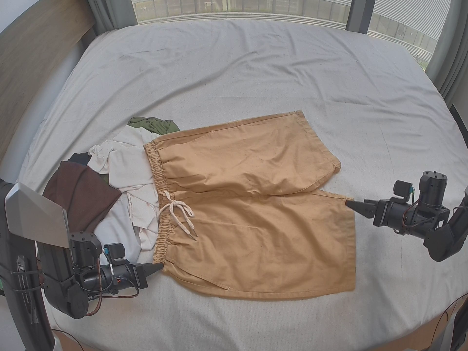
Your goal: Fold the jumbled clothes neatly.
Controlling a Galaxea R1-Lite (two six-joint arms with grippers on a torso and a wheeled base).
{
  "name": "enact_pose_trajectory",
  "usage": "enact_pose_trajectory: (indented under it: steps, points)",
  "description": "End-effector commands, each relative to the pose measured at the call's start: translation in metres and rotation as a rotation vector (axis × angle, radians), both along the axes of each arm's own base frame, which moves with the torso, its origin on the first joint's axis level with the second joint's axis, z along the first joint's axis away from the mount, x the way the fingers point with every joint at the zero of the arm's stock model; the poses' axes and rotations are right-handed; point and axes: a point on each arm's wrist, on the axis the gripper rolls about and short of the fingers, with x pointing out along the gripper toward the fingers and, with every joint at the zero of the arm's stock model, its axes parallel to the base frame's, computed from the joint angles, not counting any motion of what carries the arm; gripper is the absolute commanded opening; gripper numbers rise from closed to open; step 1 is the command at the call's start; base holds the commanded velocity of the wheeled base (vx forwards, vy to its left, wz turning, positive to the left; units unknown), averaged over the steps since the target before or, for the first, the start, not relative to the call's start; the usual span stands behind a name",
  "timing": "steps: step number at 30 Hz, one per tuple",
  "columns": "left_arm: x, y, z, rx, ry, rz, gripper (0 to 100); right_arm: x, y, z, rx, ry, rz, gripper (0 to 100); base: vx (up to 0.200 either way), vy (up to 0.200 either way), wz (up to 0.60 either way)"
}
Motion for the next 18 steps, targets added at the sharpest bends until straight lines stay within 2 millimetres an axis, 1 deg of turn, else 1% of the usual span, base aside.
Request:
enact_pose_trajectory:
  steps: [1,5,8,11,15,17,18]
  points:
    - [0.000,-0.001,-0.001,0.001,-0.001,-0.008,0,-0.028,-0.008,0.016,-0.063,0.078,-0.004,100,0.000,0.000,0.00]
    - [0.000,-0.002,-0.001,0.001,-0.001,-0.010,0,-0.046,-0.008,0.015,-0.083,0.199,0.010,100,0.000,0.000,0.00]
    - [0.000,-0.002,-0.001,0.002,0.000,-0.008,0,-0.061,-0.008,0.007,-0.126,0.308,0.039,100,0.000,0.000,0.00]
    - [0.000,-0.002,-0.001,0.001,-0.001,-0.010,0,-0.071,-0.008,-0.002,-0.150,0.401,0.063,100,0.000,0.000,0.00]
    - [0.000,-0.002,-0.001,0.003,-0.002,-0.009,0,-0.073,-0.008,-0.007,-0.154,0.442,0.071,100,0.000,0.000,0.00]
    - [0.000,-0.002,-0.001,0.003,-0.002,-0.009,0,-0.073,-0.008,-0.019,-0.153,0.499,0.075,100,0.000,0.000,0.00]
    - [0.000,-0.002,-0.001,0.003,-0.002,-0.009,0,-0.073,-0.008,-0.020,-0.153,0.503,0.075,100,0.000,0.000,0.00]
